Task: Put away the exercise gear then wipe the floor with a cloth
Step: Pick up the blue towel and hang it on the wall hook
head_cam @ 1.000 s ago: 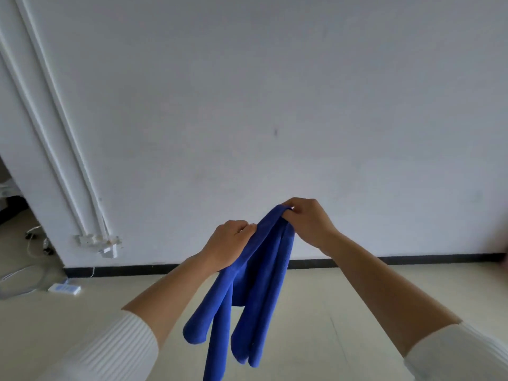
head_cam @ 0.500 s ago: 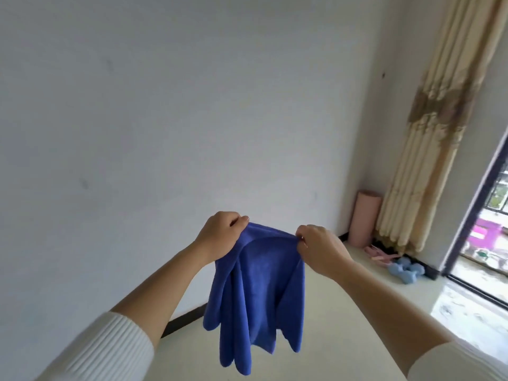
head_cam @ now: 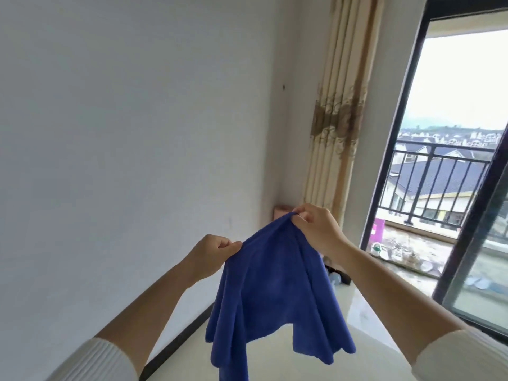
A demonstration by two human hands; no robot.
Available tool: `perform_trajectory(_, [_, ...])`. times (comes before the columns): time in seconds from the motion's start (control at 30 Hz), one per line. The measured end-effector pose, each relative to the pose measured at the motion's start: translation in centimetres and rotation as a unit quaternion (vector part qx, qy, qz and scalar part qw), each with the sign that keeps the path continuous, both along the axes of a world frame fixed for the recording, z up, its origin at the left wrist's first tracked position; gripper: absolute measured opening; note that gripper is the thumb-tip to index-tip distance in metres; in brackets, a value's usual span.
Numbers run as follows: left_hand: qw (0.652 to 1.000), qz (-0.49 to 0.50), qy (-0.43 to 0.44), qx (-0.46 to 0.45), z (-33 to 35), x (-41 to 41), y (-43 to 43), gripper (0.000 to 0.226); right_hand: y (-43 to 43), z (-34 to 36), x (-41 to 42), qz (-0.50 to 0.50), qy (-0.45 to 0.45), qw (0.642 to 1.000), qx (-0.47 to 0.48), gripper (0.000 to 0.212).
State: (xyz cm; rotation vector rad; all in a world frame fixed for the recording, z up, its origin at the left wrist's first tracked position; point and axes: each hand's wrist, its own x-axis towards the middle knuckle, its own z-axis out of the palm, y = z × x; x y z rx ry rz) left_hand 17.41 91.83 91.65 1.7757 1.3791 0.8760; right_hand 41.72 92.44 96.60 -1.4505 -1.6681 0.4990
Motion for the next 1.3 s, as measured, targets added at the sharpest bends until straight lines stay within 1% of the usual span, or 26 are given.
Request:
perform_trajectory(0.13, [0.998,-0.048,-0.003,-0.028,1.1,3.1,10.9,0.050,9.1,2.2,2.9,-0.018,-0.004,1.000,-0.002,0.009])
perform_trajectory(0.2, [0.997,-0.068,0.003,-0.040,1.7,5.1,15.5,0.051,13.2,2.8,4.3,-0.032,-0.005,0.999,-0.006,0.010])
perform_trajectory(0.37, [0.995,-0.095,0.018,-0.034,2.5,10.4,26.1,0.053,23.6,3.0,8.3,-0.058,-0.005,0.998,0.001,0.012])
perform_trajectory(0.43, [0.994,-0.103,0.018,-0.040,2.5,12.0,29.9,0.047,27.3,3.1,9.6,-0.058,-0.011,0.998,-0.004,0.011])
perform_trajectory(0.57, [0.990,-0.124,0.027,-0.068,2.5,16.2,38.3,0.018,35.9,3.4,12.6,-0.028,-0.037,0.999,-0.012,0.011])
perform_trajectory(0.67, [0.989,-0.137,0.005,-0.061,3.6,20.3,44.6,0.015,42.7,3.6,14.6,-0.002,-0.082,0.997,-0.011,0.011])
perform_trajectory(0.77, [0.992,-0.122,-0.010,-0.029,4.3,24.1,50.4,0.020,49.4,3.8,16.2,0.009,-0.111,0.994,-0.014,0.013])
perform_trajectory(0.87, [0.996,-0.088,-0.026,0.018,4.1,26.7,56.6,0.027,55.8,3.6,17.6,0.000,-0.117,0.993,-0.007,0.013])
perform_trajectory(0.93, [0.997,-0.058,-0.018,0.044,3.9,27.9,61.0,0.032,59.9,3.5,18.4,0.000,-0.122,0.993,-0.005,0.013])
perform_trajectory(1.1, [0.996,-0.018,0.007,0.091,4.2,29.7,72.7,0.026,70.7,3.9,20.5,0.001,-0.129,0.992,0.008,0.010])
perform_trajectory(1.17, [0.994,-0.009,0.020,0.111,5.0,29.7,77.8,0.028,75.5,4.7,21.3,-0.007,-0.131,0.991,0.015,0.008])
perform_trajectory(1.3, [0.984,-0.034,0.035,0.169,7.7,28.9,88.0,0.028,84.9,6.6,22.6,-0.018,-0.111,0.994,0.010,0.005])
